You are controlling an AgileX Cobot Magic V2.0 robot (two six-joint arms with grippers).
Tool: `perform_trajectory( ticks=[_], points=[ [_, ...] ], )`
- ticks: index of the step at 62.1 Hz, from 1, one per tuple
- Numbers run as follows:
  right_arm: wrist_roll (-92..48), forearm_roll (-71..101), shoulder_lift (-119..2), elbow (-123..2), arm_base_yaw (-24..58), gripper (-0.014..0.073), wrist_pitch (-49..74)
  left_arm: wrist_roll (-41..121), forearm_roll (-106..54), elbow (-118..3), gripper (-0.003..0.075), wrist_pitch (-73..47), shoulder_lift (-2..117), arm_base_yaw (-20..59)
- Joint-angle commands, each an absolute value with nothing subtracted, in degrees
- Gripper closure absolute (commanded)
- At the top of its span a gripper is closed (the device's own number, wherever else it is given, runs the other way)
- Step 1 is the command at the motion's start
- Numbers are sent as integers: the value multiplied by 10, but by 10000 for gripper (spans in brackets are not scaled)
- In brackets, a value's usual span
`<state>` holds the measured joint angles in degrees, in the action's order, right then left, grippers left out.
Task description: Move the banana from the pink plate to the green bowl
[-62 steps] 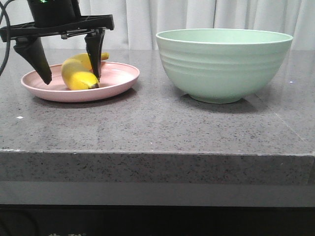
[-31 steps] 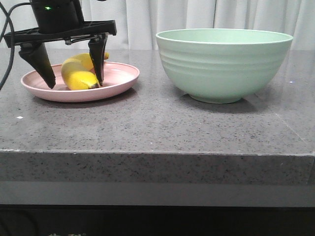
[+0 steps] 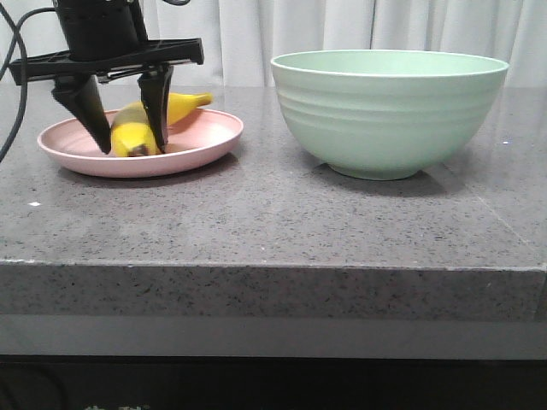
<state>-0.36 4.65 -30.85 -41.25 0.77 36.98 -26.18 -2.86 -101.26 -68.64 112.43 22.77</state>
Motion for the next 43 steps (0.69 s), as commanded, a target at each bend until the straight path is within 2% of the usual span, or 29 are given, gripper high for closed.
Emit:
perform_trajectory(
  ticks=[1, 11, 43],
  points=[
    [-7, 43, -316, -428, 6, -19, 315, -262, -34, -1045, 473, -679, 1094, 233],
    [-7, 43, -316, -428, 6, -19, 300, -252, -34, -1082, 544, -698, 1089, 233],
    [-7, 43, -316, -428, 6, -19, 277, -133, -50, -1094, 551, -679, 947, 205]
  ],
)
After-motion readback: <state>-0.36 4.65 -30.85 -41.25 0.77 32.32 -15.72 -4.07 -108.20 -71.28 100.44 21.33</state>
